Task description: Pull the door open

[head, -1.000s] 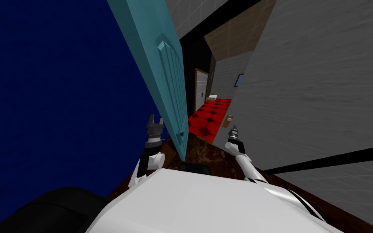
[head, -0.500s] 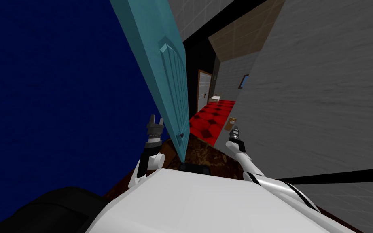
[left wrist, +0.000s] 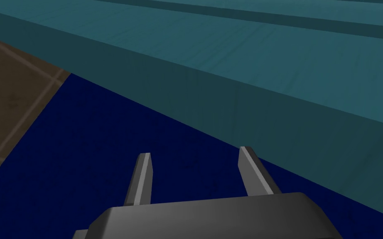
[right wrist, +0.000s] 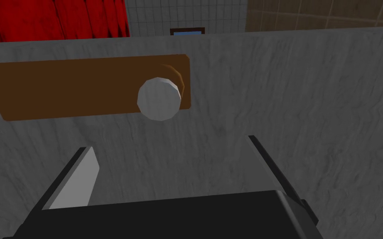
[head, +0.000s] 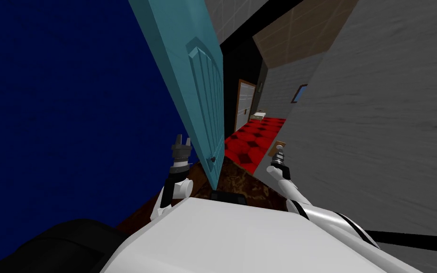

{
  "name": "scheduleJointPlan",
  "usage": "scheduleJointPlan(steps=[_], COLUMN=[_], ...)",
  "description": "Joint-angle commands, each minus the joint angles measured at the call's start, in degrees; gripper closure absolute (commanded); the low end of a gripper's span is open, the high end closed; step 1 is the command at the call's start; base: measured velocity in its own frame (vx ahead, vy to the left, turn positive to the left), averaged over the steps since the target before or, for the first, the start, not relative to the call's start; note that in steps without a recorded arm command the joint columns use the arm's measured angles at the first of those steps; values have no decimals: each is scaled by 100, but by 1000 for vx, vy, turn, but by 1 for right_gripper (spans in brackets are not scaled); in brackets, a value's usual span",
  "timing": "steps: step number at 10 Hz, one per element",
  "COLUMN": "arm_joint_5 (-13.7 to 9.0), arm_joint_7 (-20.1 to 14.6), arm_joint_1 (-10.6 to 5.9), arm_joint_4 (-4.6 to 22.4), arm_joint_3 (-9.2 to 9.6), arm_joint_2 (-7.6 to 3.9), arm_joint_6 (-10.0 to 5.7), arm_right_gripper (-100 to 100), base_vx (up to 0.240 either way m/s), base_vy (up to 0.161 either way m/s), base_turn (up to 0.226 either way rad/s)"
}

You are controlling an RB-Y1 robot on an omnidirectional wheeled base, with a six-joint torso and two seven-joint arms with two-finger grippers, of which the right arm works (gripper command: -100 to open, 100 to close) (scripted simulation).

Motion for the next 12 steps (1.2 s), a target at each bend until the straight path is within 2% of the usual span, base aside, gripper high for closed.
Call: scheduleJointPlan(steps=[1,3,4,5,7,8,9,10,12], arm_joint_5=[-80,-139,-199,-199,-294,-294,-266,-266,-266], arm_joint_7=[36,11,-14,-14,-55,-55,-153,-153,-153], arm_joint_1=[131,175,219,219,289,289,261,261,261], arm_joint_4=[-106,-7,91,91,248,248,331,331,331], arm_joint_3=[-179,-313,-448,-448,-663,-663,-604,-604,-604], arm_joint_2=[-60,-158,-256,-256,-413,-413,-410,-410,-410], arm_joint_6=[-14,-107,-199,-199,-346,-346,-423,-423,-423], arm_right_gripper=[-100,-100,-100,-100,-100,-100,-100,100,100], base_vx=[78,70,96,56,58,34,-3,-16,-6], base_vy=[-117,-104,-151,-130,-130,-134,-44,10,17], base_turn=[287,212,309,188,309,150,43,5,-9])
